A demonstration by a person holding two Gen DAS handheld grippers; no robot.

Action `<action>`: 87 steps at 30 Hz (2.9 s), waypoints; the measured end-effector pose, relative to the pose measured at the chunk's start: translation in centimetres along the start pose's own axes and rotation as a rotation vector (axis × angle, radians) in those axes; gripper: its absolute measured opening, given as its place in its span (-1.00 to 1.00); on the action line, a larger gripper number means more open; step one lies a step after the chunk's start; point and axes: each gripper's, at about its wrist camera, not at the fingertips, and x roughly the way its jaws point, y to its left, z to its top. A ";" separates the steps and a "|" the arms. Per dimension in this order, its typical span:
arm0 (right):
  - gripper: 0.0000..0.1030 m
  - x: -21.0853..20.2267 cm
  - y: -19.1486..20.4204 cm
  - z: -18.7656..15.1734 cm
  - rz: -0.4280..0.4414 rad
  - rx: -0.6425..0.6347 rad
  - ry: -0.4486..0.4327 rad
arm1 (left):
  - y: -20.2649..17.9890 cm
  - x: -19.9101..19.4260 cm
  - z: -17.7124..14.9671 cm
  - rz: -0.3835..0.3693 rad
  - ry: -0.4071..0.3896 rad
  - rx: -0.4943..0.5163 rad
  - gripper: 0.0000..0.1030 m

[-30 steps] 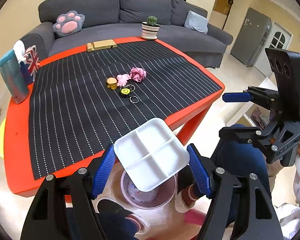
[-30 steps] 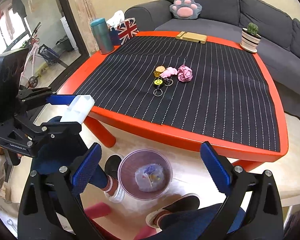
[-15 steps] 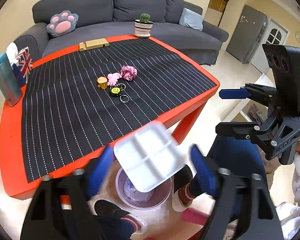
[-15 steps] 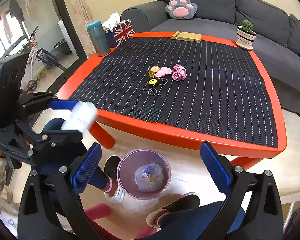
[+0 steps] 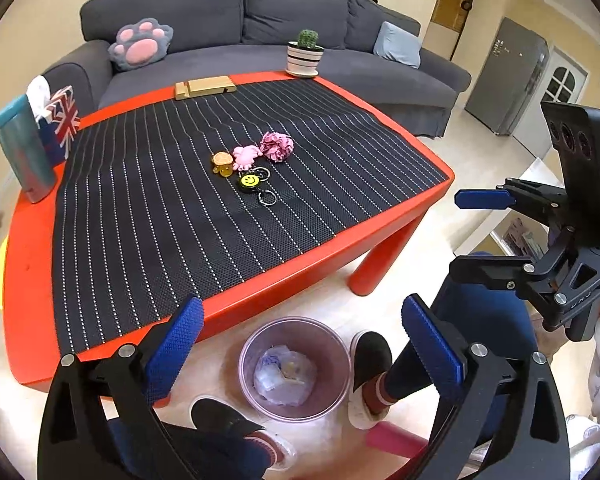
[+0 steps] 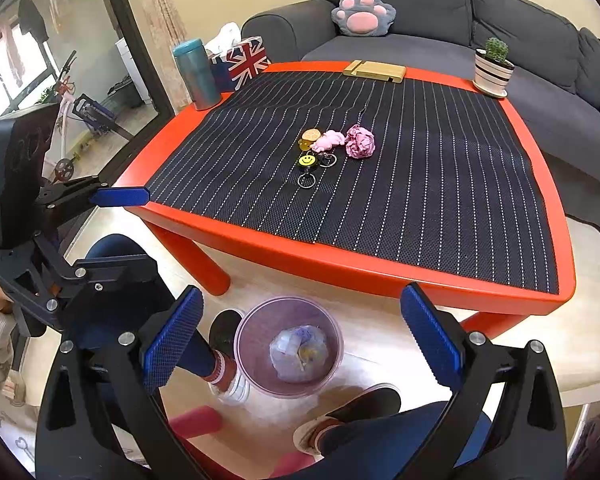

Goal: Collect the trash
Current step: 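Reach to the table and grasp the crumpled pink paper with the right tool, then grasp the smiley-face keychain with the left tool while the right tool lifts the pink paper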

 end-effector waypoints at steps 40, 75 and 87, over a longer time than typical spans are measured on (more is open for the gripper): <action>0.89 7.4 -4.7 13.4 -0.025 -0.094 0.058 | 4.2 -0.3 3.0 0.068 -0.080 -0.073 0.85; -0.55 16.1 -6.5 15.3 -0.024 -0.106 0.202 | 5.1 0.8 2.7 0.059 -0.060 -0.099 0.85; -0.55 13.0 -6.7 15.4 -0.028 -0.054 0.142 | 4.4 1.7 4.8 0.064 -0.058 -0.069 0.85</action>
